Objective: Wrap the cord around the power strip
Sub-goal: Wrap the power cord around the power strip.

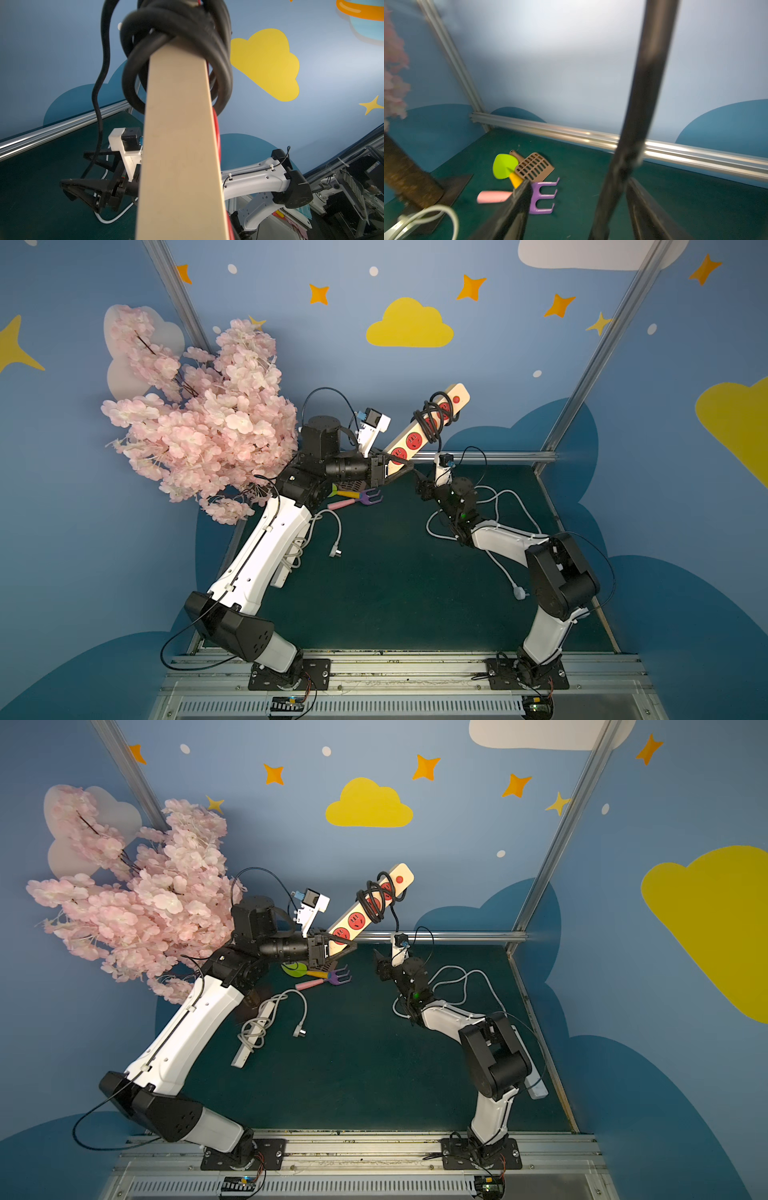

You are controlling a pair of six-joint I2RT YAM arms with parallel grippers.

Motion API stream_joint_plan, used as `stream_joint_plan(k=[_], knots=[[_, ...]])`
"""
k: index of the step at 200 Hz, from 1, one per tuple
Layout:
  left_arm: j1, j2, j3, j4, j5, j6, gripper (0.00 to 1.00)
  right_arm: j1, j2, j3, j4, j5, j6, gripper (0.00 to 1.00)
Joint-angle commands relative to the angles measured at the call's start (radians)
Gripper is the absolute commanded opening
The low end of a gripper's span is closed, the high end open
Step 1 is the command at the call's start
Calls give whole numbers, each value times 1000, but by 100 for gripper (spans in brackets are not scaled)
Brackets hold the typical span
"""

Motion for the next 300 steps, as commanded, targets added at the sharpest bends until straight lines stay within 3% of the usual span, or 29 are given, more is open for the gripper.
stream_joint_plan(k=[1,13,44,59,81,116,149,170,189,212,228,252,300], knots=[[-6,-45,24,121,8,22,3,-10,63,72,-4,68,-20,68],[-6,-46,24,125,6,20,3,-12,93,112,-19,57,-40,59],[9,-45,25,135,-78,7,3,5,80,87,-46,16,-109,12],[37,-41,3,190,-116,-37,3,35,29,11,-68,10,-160,0],[61,-18,-18,233,-169,-48,3,88,-80,-103,-144,2,-259,0],[76,73,38,31,-365,213,3,175,-297,-234,-341,-11,-428,0],[94,149,49,-156,-672,497,3,236,-523,-301,-521,45,-581,0],[91,190,10,-207,-849,635,2,268,-650,-304,-572,25,-671,0],[49,224,-10,-289,-913,722,2,273,-707,-237,-628,-15,-745,0],[-42,195,-88,-346,-842,782,2,255,-668,-90,-686,14,-807,0],[-74,168,-122,-409,-705,800,3,183,-604,58,-839,-98,-813,0],[-156,141,-146,-590,-538,950,2,94,-493,224,-1033,-218,-881,0],[-172,50,-234,-669,-93,932,3,-132,-319,401,-1203,-498,-1005,0]])
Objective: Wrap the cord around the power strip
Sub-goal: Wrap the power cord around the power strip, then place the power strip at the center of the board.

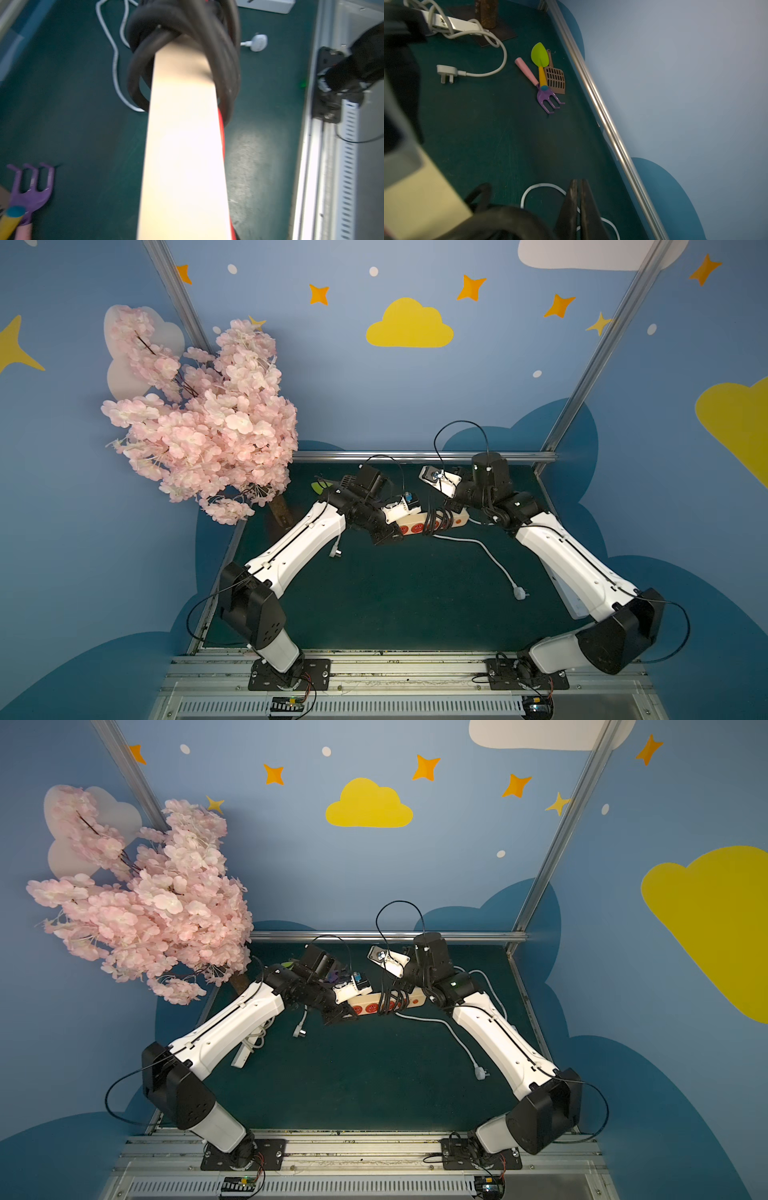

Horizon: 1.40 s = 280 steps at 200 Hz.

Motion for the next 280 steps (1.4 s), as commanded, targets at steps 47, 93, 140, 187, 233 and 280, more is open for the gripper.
stream_joint_plan(k=[47,93,140,187,233,280], knots=[[22,-93,-9,-98,640,30,3,-298,322,421,-379,-664,-43,3],[118,-224,-281,643,795,-450,3,-303,416,363,-380,-975,120,26],[162,-231,-480,1172,678,-808,2,-259,328,80,58,-999,480,37],[194,-197,-589,1351,385,-945,2,-213,334,-52,379,-882,961,30],[193,-149,-709,1441,139,-1075,3,-128,331,-197,609,-767,1402,12],[188,-153,-799,1386,22,-1084,3,-96,247,-265,519,-591,1512,1]])
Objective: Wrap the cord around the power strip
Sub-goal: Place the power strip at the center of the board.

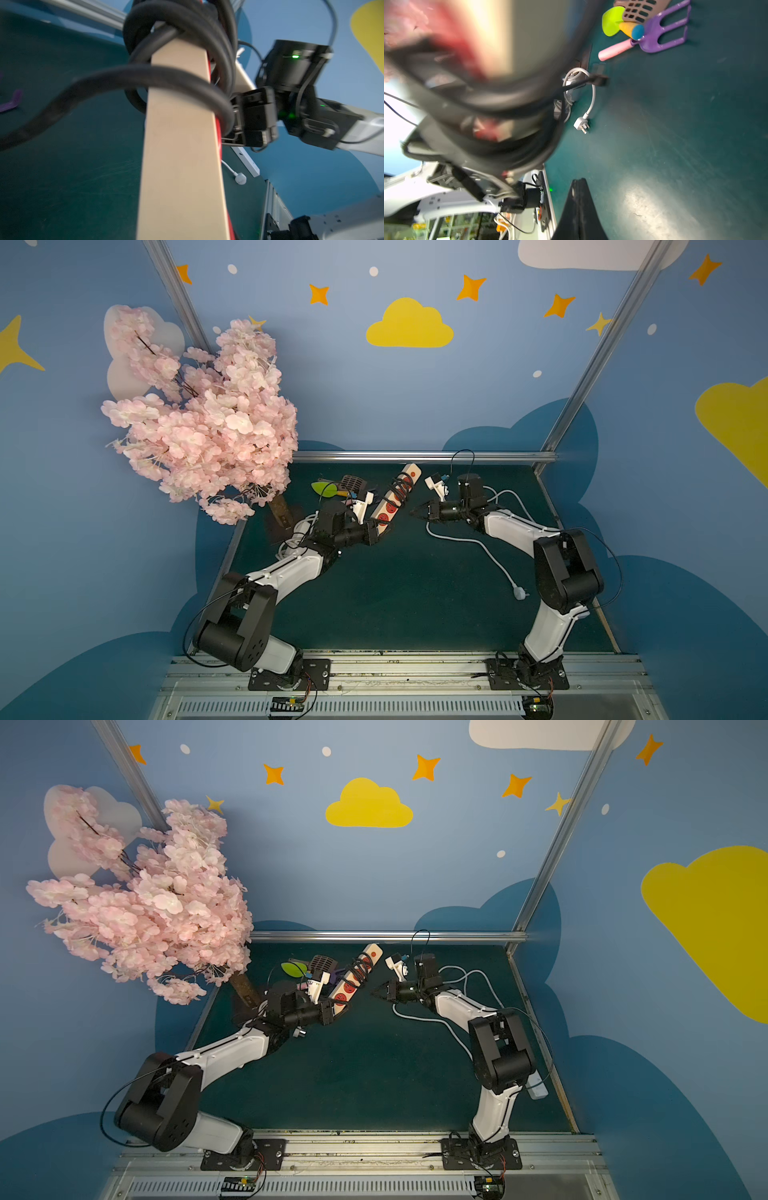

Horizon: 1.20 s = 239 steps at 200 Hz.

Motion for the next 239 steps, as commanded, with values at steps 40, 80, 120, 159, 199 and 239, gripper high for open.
stream_joint_plan(k=[40,80,120,159,199,239], knots=[[-14,-50,-30,9,-123,18,2,7,-115,-3,-109,165,105,32],[-95,-90,17,-50,-138,-6,3,-2,-152,-32,-130,242,158,57],[-211,-92,124,-80,-195,-38,2,-54,-227,-68,-114,248,207,71],[-287,-25,112,98,-221,-176,3,-87,-292,-53,-185,290,250,77],[-336,150,21,442,-231,-341,3,-77,-307,-78,-252,364,283,77],[-324,222,-65,585,-206,-403,2,-51,-280,-112,-242,364,287,77]])
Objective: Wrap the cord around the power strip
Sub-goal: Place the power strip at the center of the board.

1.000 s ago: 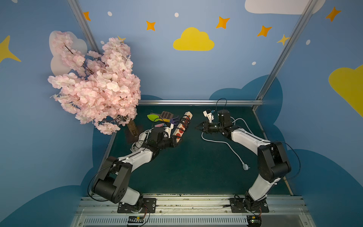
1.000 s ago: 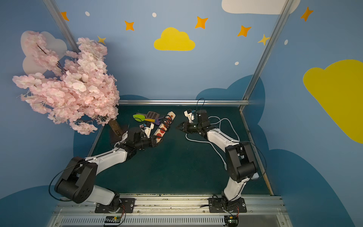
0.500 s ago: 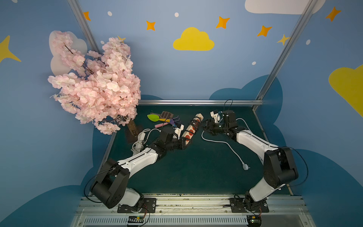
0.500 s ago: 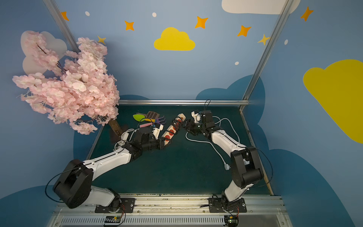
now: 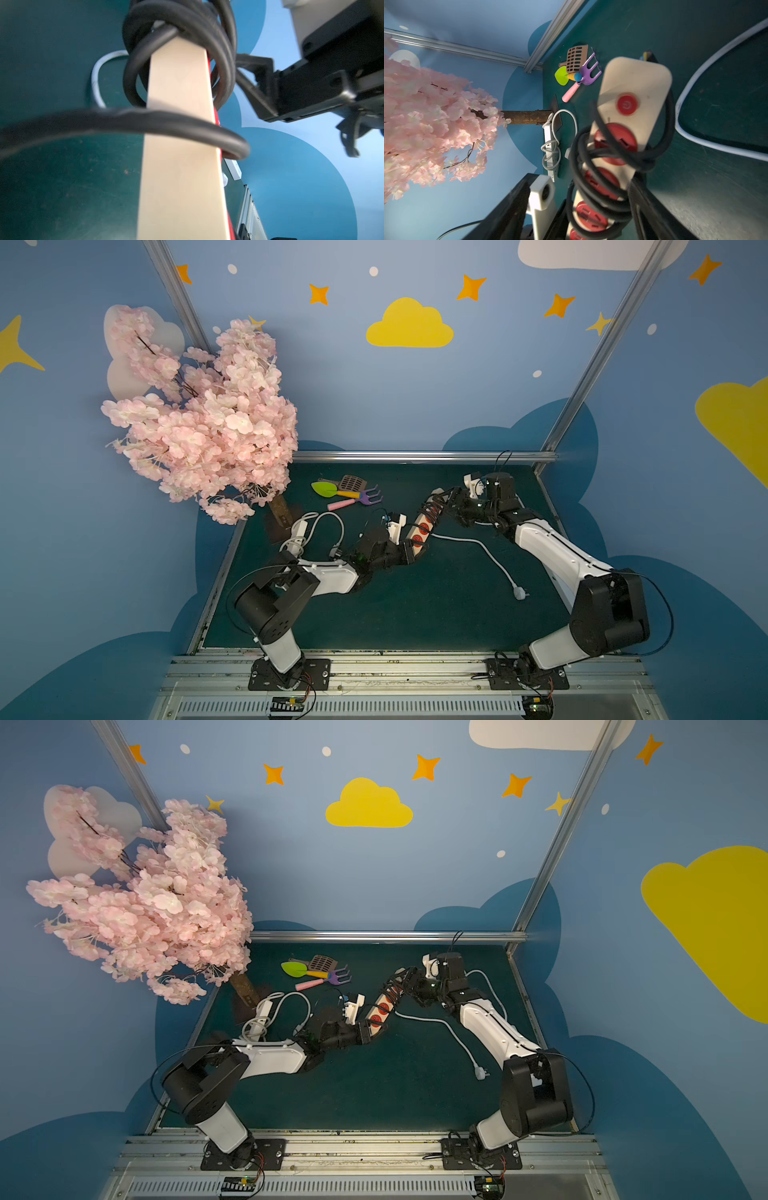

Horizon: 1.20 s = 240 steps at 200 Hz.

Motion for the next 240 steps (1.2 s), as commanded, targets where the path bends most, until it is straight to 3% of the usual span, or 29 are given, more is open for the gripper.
stream_joint_plan(k=[1,61,92,128,162,185,218,240], knots=[[12,-31,-22,228,22,-33,2,25,15,-16,-22,23,12,77],[161,-196,-173,37,63,90,2,126,114,25,-4,74,17,77],[221,-174,-220,-20,54,134,2,145,156,52,-29,83,1,77],[298,-132,-290,16,30,98,2,151,172,65,-61,96,-28,77],[304,-120,-261,-108,27,121,3,153,190,70,-77,102,-40,77],[299,-125,-245,-194,28,120,12,156,208,82,-86,123,-36,77],[282,-199,-218,-367,8,128,38,210,312,215,-172,186,-46,78],[271,-251,-194,-473,33,132,44,261,418,355,-266,252,-45,79]])
